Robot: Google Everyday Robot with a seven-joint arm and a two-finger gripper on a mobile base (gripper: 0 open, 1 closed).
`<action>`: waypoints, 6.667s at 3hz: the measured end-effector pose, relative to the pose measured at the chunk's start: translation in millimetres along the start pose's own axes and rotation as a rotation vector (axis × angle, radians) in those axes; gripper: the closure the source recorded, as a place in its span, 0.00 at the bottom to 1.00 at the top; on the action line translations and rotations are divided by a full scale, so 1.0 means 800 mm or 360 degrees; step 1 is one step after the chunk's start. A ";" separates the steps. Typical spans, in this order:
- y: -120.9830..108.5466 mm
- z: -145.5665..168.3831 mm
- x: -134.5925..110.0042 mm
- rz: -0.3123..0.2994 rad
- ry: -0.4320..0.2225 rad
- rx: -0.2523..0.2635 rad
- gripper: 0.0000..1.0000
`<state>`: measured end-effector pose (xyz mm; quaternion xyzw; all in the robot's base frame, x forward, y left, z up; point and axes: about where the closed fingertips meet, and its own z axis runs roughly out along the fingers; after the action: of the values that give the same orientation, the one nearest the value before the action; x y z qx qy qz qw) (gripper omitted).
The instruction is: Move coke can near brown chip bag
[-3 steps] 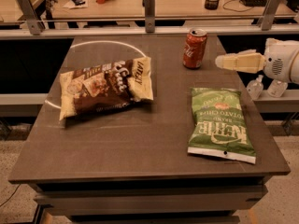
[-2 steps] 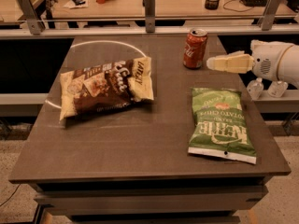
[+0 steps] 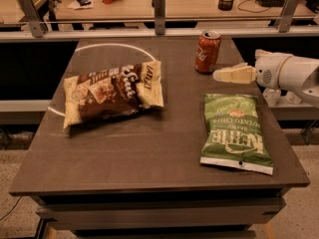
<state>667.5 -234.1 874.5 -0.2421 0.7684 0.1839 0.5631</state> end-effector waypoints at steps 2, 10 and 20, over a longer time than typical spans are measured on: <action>-0.021 0.044 -0.005 -0.0083 -0.0079 -0.0059 0.00; 0.068 0.134 -0.067 -0.0209 -0.0234 -0.0528 0.88; 0.305 0.094 -0.043 -0.0107 -0.0195 -0.1190 1.00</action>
Offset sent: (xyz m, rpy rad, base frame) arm 0.0440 -0.0024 -0.0126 -0.0143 -0.0810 0.0339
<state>593.2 12.7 887.6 -0.4445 0.6048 0.4472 0.4864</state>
